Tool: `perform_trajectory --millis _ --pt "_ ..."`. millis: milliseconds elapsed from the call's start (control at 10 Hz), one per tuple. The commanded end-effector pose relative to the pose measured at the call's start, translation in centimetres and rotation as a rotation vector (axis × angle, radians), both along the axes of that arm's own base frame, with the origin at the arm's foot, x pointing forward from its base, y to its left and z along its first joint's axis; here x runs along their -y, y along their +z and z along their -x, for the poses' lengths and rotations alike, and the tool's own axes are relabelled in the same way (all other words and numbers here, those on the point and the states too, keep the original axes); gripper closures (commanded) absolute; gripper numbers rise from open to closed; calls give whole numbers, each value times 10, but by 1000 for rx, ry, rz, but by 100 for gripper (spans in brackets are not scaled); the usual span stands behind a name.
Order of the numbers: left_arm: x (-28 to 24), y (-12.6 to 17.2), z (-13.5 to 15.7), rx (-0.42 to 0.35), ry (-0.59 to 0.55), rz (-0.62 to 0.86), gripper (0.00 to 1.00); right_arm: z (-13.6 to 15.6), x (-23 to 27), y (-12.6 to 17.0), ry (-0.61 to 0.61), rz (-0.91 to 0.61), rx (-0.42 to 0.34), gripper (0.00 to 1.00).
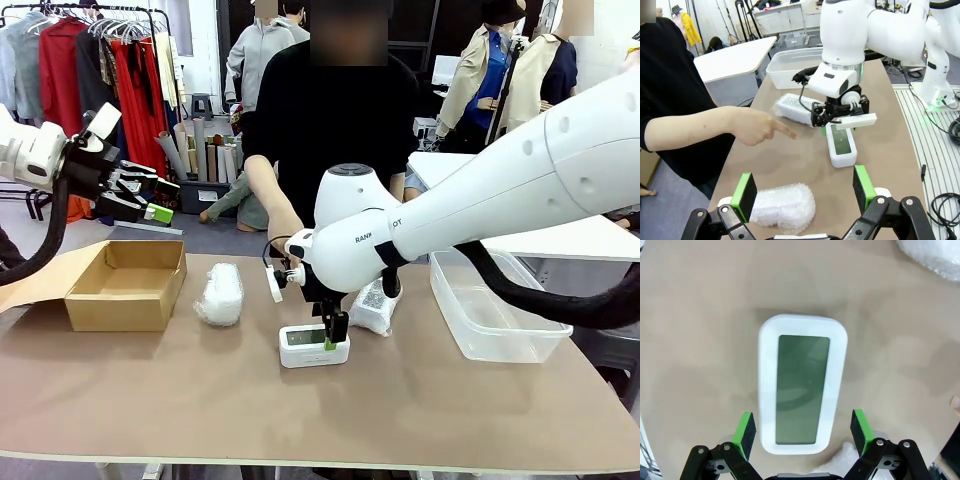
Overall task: Separate and place wrapped and unwrapped clocks.
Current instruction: Pick up the Digital clock indicated by the person.
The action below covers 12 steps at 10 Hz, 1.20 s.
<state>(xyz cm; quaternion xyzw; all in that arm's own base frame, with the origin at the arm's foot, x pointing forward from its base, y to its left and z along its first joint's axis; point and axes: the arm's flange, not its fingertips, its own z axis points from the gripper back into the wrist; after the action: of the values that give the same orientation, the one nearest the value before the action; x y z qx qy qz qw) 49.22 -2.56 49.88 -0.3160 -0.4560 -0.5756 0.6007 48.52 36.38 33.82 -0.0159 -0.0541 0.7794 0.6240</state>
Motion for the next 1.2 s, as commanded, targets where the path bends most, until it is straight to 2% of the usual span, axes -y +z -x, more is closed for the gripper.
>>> perform_trajectory --millis 0,500,1100 --pt "0 1 0 2 0 1 0 -5 -5 -2 -8 -9 53 0" --pt "0 1 0 2 0 1 0 -9 -8 -26 -18 -1 -26 0" --pt "0 1 0 2 0 1 0 -10 -3 -3 -61 -32 -83 0"
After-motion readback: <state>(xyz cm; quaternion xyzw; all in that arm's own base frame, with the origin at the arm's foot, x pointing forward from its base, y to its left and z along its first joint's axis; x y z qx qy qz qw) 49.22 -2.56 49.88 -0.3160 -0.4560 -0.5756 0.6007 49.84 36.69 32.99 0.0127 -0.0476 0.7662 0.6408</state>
